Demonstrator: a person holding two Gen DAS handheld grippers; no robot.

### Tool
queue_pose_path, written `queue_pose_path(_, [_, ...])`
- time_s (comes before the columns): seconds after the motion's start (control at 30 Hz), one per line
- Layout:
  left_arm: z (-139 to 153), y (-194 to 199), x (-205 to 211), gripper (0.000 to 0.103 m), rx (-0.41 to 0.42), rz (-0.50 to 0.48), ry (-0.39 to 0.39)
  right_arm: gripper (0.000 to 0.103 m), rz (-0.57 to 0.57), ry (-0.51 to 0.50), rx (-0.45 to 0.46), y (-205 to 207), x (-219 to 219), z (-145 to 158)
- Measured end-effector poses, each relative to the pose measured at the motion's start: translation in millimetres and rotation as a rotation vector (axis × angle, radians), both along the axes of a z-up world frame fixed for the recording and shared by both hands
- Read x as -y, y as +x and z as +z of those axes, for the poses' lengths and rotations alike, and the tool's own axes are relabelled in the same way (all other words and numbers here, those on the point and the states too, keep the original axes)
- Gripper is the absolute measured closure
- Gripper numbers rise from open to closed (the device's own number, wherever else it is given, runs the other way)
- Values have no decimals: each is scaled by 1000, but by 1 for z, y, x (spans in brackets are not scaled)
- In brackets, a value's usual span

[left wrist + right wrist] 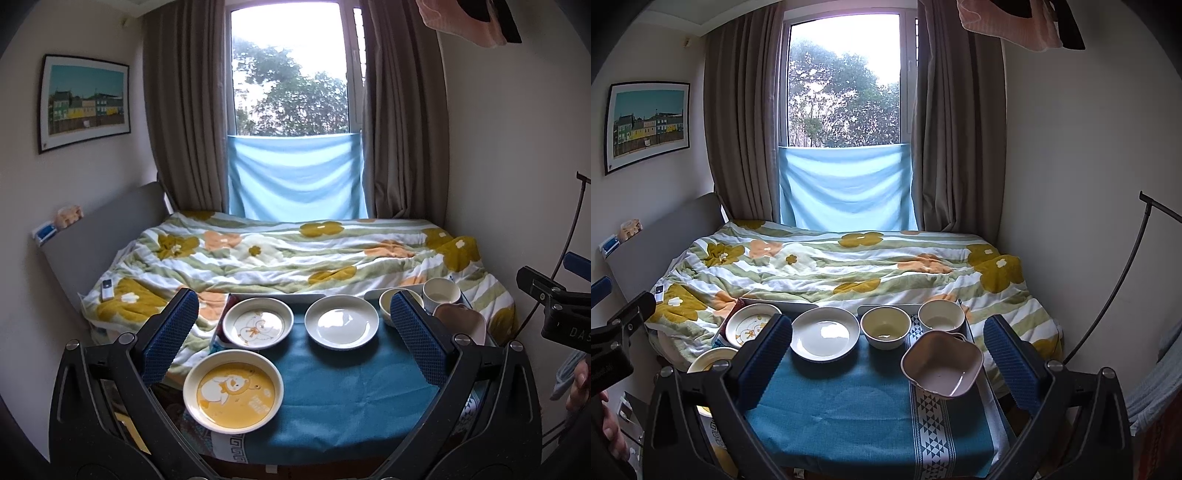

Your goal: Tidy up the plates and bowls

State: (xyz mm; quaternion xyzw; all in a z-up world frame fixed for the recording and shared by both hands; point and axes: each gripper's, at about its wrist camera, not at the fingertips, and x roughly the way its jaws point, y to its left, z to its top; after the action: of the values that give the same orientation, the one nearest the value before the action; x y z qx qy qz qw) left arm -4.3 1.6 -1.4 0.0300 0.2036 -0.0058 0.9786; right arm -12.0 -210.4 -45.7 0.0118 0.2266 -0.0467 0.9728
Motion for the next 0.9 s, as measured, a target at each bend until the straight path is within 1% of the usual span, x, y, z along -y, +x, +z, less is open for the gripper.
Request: queue_pose_path(0.9, [0, 4, 2, 0, -8, -13, -6, 0, -2, -3, -5, 1, 0, -1])
